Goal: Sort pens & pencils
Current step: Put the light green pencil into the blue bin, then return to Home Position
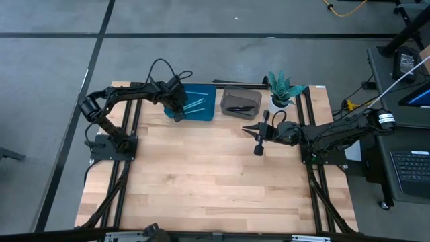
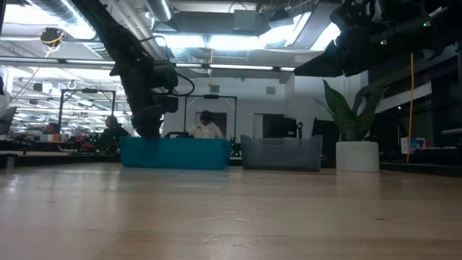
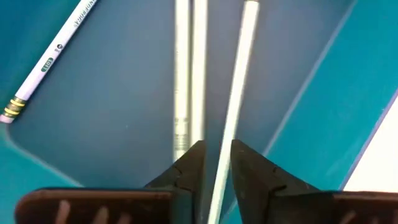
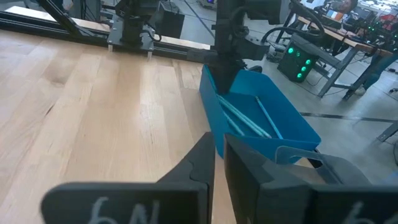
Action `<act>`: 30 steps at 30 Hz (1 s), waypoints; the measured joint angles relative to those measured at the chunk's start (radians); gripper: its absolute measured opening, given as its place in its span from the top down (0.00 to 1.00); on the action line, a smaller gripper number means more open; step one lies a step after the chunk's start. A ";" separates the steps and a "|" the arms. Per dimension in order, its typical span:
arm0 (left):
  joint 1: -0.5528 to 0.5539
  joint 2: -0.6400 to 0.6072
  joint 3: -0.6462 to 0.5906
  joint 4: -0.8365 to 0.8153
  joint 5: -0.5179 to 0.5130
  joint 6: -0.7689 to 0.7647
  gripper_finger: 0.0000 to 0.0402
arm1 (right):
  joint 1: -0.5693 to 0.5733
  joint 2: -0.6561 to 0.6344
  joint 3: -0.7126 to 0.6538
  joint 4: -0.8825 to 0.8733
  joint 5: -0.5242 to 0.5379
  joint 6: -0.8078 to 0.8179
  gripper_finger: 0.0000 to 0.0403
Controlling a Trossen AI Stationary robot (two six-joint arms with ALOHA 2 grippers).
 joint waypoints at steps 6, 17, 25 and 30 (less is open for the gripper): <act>0.000 -0.003 0.000 -0.004 0.000 0.002 0.80 | 0.000 0.000 0.000 0.000 0.000 0.001 0.91; -0.080 -0.220 0.000 -0.009 0.159 -0.020 0.81 | 0.000 0.000 0.000 -0.001 0.000 0.015 0.91; -0.287 -0.544 -0.022 0.111 0.205 -0.068 0.82 | 0.004 -0.023 0.000 -0.006 -0.023 0.049 0.91; -0.452 -0.748 -0.153 0.309 0.190 -0.130 0.82 | 0.032 -0.124 0.000 -0.021 -0.078 0.055 0.91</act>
